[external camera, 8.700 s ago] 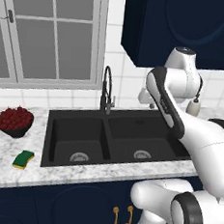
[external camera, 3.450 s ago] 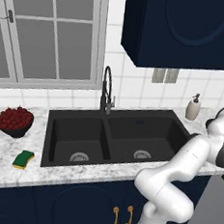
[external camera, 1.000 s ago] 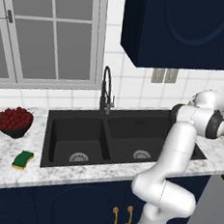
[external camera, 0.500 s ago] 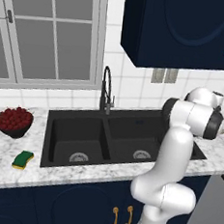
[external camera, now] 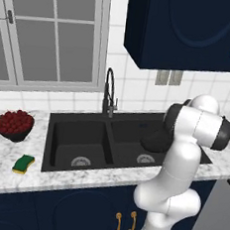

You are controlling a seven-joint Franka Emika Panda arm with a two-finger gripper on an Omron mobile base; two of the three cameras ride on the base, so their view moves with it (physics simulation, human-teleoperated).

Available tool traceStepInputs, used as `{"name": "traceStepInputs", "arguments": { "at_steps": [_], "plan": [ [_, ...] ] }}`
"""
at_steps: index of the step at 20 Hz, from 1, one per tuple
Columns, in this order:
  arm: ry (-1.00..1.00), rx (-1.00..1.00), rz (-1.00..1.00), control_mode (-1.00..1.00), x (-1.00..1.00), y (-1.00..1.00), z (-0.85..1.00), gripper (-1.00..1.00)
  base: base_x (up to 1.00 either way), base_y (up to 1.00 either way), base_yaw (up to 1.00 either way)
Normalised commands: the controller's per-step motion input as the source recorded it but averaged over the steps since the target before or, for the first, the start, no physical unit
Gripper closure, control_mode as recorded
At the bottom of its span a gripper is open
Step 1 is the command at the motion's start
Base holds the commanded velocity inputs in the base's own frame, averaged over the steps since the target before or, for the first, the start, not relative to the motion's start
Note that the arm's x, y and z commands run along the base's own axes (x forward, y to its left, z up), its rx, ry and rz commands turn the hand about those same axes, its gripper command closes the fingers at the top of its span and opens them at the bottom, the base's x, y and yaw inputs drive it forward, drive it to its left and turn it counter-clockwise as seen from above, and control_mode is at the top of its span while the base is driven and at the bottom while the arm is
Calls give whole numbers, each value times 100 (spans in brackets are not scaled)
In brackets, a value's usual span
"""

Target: Pick the pan and sponge and place them into the sink. Then turn on the water.

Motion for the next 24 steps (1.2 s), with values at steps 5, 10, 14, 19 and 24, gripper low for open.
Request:
{"name": "traceStepInputs", "arguments": {
  "at_steps": [5,10,14,19,24],
  "plan": [
    [-7,47,9,-100,22,9,0,100,0,0,0],
    [-4,24,24,-100,19,20,-2,100,0,0,0],
    [1,0,14,-100,17,52,-5,100,0,0,0],
    [8,0,1,-100,34,53,-29,100,0,0,0],
    [4,0,-6,-100,25,39,-40,100,0,0,0]
  ]
}}
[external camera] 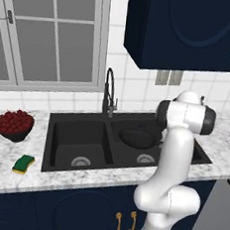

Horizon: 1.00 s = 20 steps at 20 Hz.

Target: Pick the pan and sponge and place them into the sink. Then turn on the water.

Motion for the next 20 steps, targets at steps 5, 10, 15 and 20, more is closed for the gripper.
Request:
{"name": "traceStepInputs", "arguments": {
  "at_steps": [5,10,15,20],
  "plan": [
    [6,-3,-18,-100,30,-1,-40,100,0,0,0],
    [1,-1,-21,-100,0,-2,-37,100,0,0,0],
    [4,-1,-10,-100,0,-4,-37,100,0,0,0],
    [5,-7,0,-100,0,0,-23,100,0,0,0]
  ]
}}
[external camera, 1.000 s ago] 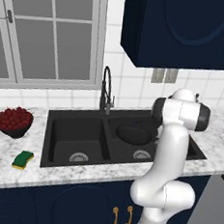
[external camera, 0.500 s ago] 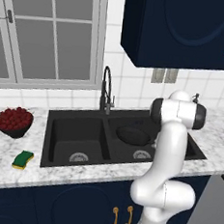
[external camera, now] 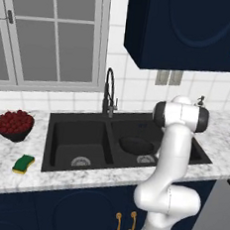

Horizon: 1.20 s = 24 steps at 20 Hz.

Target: Pick the pan and sponge and place them into the sink. Then turn on the water.

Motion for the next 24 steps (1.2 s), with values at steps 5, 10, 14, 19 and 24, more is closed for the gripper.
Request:
{"name": "traceStepInputs", "arguments": {
  "at_steps": [5,10,14,19,24],
  "plan": [
    [4,-8,0,-100,1,0,-8,100,0,0,0],
    [4,-10,-1,-100,9,-1,-26,100,0,0,0],
    [-3,-6,0,-100,5,0,-24,100,0,0,0],
    [1,0,0,-100,0,0,0,100,0,0,0],
    [2,0,0,-100,0,0,0,-100,0,0,0]
  ]
}}
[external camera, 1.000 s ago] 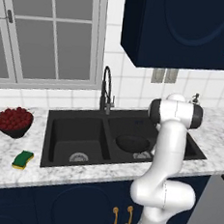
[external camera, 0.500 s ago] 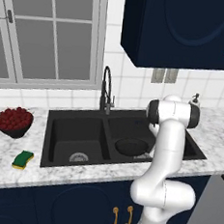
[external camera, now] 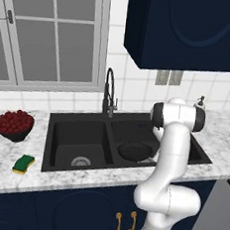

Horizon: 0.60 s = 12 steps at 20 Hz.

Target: Pick the pan and sponge and place them into the sink. Then turn on the water.

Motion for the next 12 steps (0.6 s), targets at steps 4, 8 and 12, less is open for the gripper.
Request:
{"name": "traceStepInputs", "arguments": {
  "at_steps": [4,8,12],
  "plan": [
    [6,0,0,-100,0,0,1,-100,0,0,0],
    [8,-4,0,-100,0,0,7,-100,0,0,0],
    [6,-17,0,-100,0,0,40,-100,0,0,0]
  ]
}}
